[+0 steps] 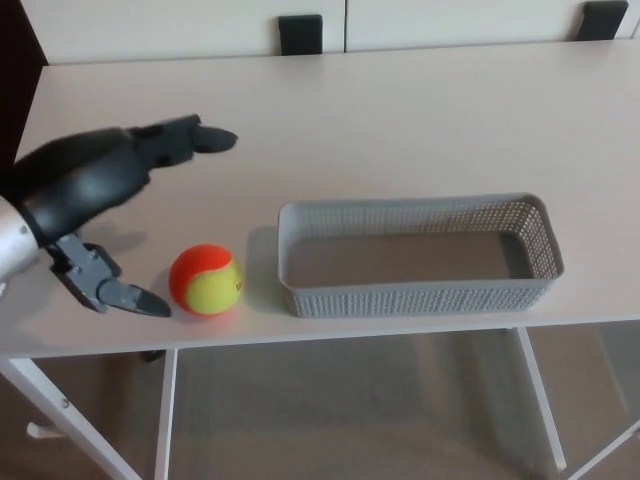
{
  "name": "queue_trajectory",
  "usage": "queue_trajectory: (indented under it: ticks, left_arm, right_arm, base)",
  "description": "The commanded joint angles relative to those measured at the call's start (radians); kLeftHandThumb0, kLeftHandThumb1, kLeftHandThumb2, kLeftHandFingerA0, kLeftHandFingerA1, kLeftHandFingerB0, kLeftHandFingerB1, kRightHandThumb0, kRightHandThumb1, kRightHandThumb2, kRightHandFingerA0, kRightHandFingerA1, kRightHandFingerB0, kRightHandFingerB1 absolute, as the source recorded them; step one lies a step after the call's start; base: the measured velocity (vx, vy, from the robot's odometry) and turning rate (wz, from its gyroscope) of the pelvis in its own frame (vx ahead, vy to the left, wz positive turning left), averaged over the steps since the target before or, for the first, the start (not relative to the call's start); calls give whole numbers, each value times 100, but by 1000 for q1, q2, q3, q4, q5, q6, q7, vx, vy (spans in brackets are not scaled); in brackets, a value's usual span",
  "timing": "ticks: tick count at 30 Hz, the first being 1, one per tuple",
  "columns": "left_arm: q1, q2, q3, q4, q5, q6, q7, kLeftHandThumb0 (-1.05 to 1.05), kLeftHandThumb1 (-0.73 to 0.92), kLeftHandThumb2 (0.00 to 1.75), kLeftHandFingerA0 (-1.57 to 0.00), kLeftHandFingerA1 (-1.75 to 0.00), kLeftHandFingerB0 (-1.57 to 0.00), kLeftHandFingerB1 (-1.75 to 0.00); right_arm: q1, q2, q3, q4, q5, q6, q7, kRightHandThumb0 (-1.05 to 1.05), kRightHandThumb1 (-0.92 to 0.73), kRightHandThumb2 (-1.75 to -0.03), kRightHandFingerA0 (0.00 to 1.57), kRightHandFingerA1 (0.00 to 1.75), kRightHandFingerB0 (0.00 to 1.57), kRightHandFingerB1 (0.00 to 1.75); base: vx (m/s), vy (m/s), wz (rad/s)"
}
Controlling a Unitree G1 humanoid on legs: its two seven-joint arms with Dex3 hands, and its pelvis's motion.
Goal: The robot walk towards a table in front and uses its left hand to pickup a tennis ball on the left side and put it in a container on the right hand side
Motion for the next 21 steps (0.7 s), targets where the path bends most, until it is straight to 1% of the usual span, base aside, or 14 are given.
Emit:
queue_trajectory:
  ticks: [1, 3, 4, 6, 7, 8, 9, 11, 13, 14, 15, 16, 19, 21]
  left_arm:
    - [6, -20, -24, -35, 89, 94, -19, -33, 23, 55, -6, -26, -4, -24]
    - [11, -40, -34, -21, 109, 75, 5, -35, 25, 55, -8, -27, -5, -22]
    - [12, -47, -35, -17, 117, 71, 9, -27, 21, 68, -1, -37, 0, -34]
    - [5, -74, -48, 9, 143, 62, 29, -27, 25, 68, -1, -38, 0, -31]
    - [6, -87, -52, 18, 159, 56, 43, -26, 23, 70, -4, -44, 0, -37]
    - [7, -98, -57, 28, 176, 45, 60, -20, 7, 70, 0, -49, 0, -48]
    - [7, -110, -60, 40, 195, 31, 77, -20, 7, 70, 0, -49, 0, -48]
    - [1, -126, -77, 80, 226, 2, 102, -20, 10, 71, 0, -49, 0, -48]
    - [-6, -141, -85, 112, 245, -20, 118, -20, 10, 71, -1, -49, 0, -47]
    - [-8, -146, -87, 123, 253, -28, 127, -36, 30, 55, -16, -35, -13, -31]
    - [-11, -151, -90, 135, 263, -35, 135, -36, 30, 55, -16, -35, -13, -31]
    - [-23, -156, -104, 168, 293, -53, 160, -18, 10, 73, -7, -51, -6, -49]
    - [-41, -171, -126, 219, 339, -71, 190, -18, 10, 73, -7, -51, -7, -50]
    - [-55, -178, -137, 250, 359, -86, 207, -19, 10, 73, -8, -51, -7, -50]
  right_arm:
    - [-8, -2, -6, 14, 7, 10, -7, -19, -56, -67, 4, 46, 2, 27]
    - [-2, -3, -3, 3, 5, 6, -3, -22, -55, -69, 3, 47, 1, 28]
    - [2, -2, 0, -7, 3, 11, -4, -22, -55, -68, 4, 46, 2, 27]
    - [2, 0, 2, -24, 1, 31, -10, -19, -57, -64, 3, 46, 5, 25]
    - [5, 1, 3, -30, 1, 34, -11, -18, -57, -64, 3, 45, 5, 25]
    - [6, 1, 2, -31, 3, 33, -10, -19, -57, -64, 3, 46, 5, 26]
    - [5, 1, 0, -28, 6, 33, -8, -19, -57, -64, 3, 46, 5, 26]
    - [-1, 1, -3, -10, 12, 27, -5, -21, -56, -67, 4, 48, 2, 28]
    - [3, 0, 0, -16, 6, 24, -7, -21, -56, -67, 3, 48, 3, 28]
    - [4, 0, 1, -20, 5, 27, -8, -21, -57, -66, 4, 47, 5, 27]
    - [6, 1, 2, -26, 4, 31, -9, -21, -57, -66, 4, 47, 5, 27]
    - [2, 0, 4, -25, 1, 32, -9, -20, -57, -66, 4, 46, 4, 27]
    - [0, -1, 7, -27, -1, 28, -10, -22, -55, -67, 3, 48, 2, 29]
    - [-7, -1, 6, -24, 2, 29, -10, -22, -57, -65, 3, 49, 5, 28]
  base:
    - [0, 0, 0]
    - [0, 0, 0]
    - [0, 0, 0]
    - [0, 0, 0]
    - [0, 0, 0]
    - [0, 0, 0]
    - [0, 0, 0]
    - [0, 0, 0]
    - [0, 0, 0]
    - [0, 0, 0]
    - [0, 0, 0]
    - [0, 0, 0]
    - [0, 0, 0]
    - [0, 0, 0]
